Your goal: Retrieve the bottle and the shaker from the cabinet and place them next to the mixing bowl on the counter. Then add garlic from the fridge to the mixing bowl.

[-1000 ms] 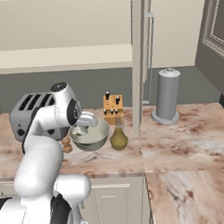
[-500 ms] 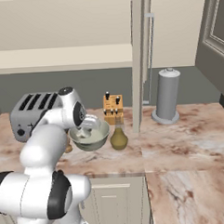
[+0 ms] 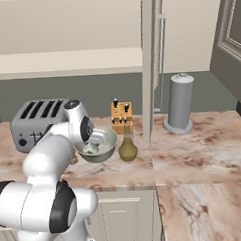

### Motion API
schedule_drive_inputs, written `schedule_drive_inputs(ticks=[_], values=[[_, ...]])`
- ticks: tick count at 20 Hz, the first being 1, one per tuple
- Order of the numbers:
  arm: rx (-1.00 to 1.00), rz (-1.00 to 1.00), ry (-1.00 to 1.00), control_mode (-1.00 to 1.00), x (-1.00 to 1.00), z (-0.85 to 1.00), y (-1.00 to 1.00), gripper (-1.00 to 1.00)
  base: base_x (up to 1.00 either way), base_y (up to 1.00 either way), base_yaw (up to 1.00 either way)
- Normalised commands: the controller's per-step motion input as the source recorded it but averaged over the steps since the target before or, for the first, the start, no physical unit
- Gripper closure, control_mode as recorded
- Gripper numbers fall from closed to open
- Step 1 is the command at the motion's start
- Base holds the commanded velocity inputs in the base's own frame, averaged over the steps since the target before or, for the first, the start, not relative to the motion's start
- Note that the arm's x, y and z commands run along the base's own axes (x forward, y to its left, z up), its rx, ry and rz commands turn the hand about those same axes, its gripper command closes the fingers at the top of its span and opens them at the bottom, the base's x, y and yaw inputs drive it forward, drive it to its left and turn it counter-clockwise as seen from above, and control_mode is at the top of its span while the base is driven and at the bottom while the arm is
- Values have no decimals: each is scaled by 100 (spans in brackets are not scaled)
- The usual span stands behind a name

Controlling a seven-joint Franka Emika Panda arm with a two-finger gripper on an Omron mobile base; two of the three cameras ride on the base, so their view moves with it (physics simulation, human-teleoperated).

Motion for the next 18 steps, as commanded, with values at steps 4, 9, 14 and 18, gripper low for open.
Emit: schedule_drive_inputs(ticks=[4,9,14,18], values=[[0,0,0,-100,0,-12,0,-100,0,0,0],[0,0,0,-100,3,-1,0,-100,0,0,0],[0,0,0,-100,6,0,0,-100,0,0,0],[1,0,2,-100,6,15,0,-100,0,0,0]])
